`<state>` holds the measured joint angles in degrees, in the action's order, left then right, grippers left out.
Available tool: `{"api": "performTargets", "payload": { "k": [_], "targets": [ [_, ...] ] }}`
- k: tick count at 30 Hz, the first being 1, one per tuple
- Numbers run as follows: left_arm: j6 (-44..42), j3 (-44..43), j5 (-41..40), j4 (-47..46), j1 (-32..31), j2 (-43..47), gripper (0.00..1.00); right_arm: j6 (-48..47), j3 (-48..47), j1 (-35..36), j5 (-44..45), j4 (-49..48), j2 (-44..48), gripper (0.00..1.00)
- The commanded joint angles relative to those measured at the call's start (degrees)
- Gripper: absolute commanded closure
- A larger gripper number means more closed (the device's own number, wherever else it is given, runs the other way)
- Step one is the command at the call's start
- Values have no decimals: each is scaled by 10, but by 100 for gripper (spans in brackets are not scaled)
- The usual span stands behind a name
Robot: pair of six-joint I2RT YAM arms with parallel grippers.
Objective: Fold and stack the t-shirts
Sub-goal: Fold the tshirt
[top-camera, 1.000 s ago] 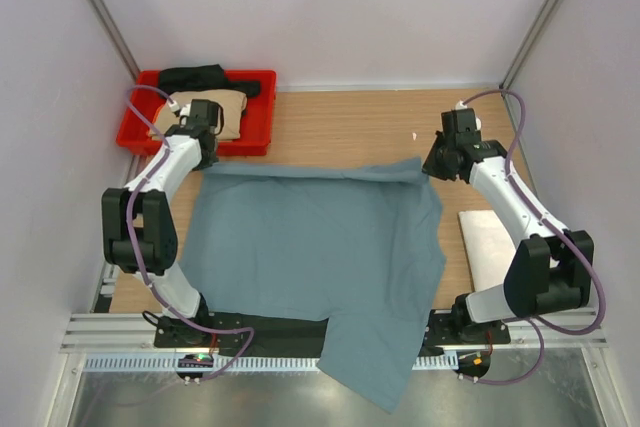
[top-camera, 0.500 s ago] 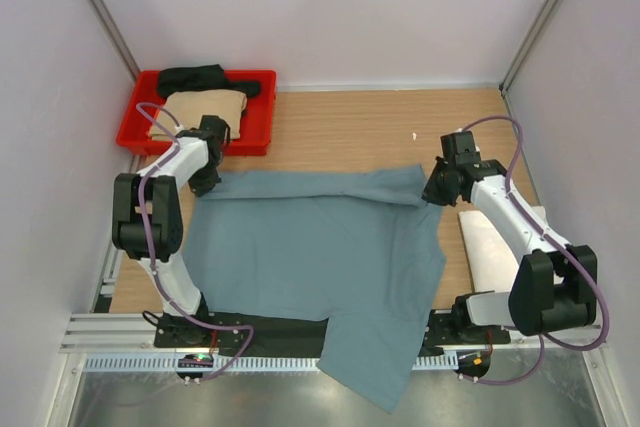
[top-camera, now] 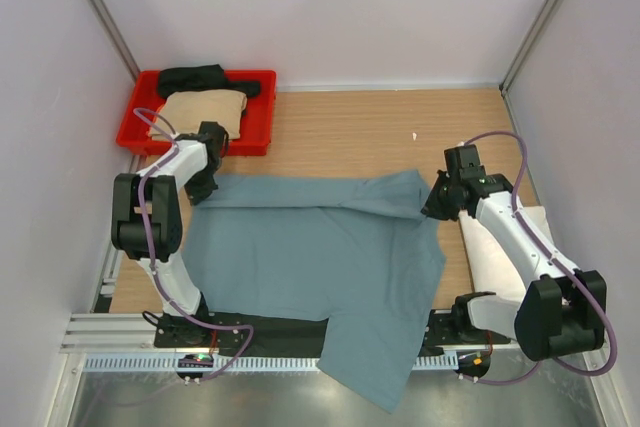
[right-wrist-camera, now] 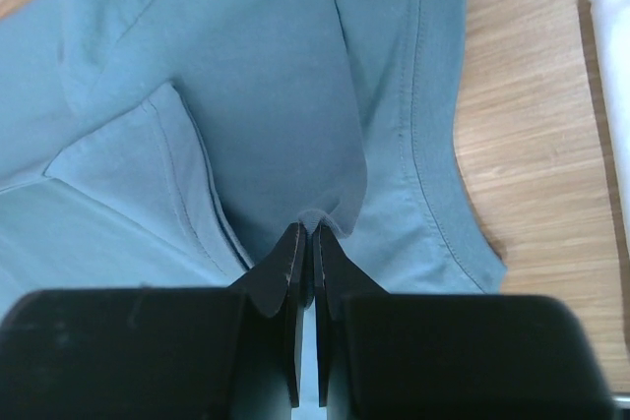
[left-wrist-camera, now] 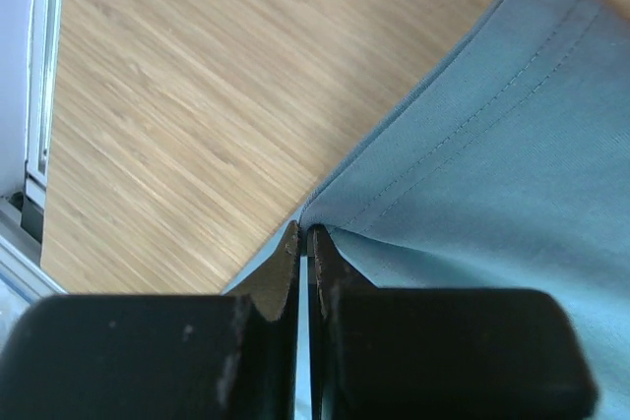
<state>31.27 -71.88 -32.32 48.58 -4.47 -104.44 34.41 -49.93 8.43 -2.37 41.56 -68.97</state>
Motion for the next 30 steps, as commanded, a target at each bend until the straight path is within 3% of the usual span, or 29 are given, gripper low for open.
{"api": "performTargets", "payload": {
  "k": [1, 30],
  "targets": [
    [20, 13, -24, 13, 9, 25, 100, 9, 10, 3, -9, 12, 21, 99],
    [35, 15, -9, 0, 10, 9, 100, -9, 28, 15, -4, 16, 19, 99]
  ]
}}
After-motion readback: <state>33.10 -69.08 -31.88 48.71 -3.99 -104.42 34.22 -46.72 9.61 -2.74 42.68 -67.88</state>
